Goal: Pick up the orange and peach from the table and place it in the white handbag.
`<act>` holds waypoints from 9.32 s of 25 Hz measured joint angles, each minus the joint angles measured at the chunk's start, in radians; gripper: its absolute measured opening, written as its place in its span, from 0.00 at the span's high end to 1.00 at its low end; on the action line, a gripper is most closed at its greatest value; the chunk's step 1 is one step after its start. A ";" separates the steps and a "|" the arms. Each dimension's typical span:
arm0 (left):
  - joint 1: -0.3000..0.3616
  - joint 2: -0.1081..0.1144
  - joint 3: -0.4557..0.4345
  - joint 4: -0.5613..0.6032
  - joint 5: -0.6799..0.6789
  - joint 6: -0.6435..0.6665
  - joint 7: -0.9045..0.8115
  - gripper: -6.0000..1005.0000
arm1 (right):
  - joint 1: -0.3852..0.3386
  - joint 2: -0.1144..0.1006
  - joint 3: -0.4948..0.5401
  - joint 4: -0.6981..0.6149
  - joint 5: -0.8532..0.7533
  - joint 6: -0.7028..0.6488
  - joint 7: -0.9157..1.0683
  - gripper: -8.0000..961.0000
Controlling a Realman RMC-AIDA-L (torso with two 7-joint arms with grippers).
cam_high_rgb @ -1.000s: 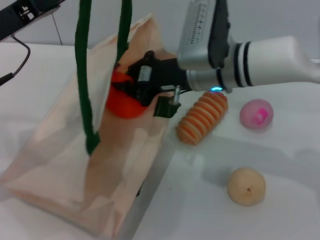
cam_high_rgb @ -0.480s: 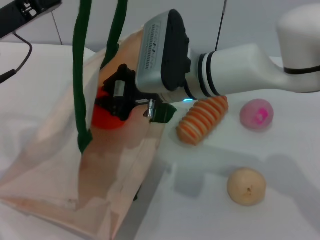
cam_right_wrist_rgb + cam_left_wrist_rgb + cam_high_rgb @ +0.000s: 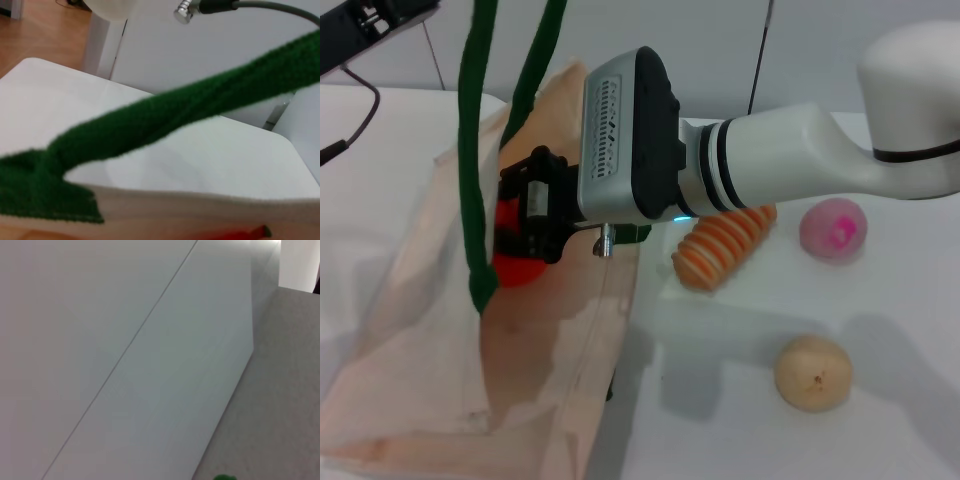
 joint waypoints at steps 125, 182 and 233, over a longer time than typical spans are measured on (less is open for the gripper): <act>0.090 0.013 -0.039 0.005 -0.026 0.098 0.020 0.87 | -0.415 -0.013 -0.041 -0.756 -0.003 -0.471 0.462 0.43; 0.041 0.006 -0.037 0.003 -0.033 0.095 0.006 0.87 | 0.057 0.002 -0.086 -0.125 0.041 -0.126 0.100 0.49; 0.113 -0.144 -0.130 -0.101 -0.220 0.588 0.740 0.18 | -0.565 -0.007 0.039 -0.445 1.088 -0.519 -0.255 0.08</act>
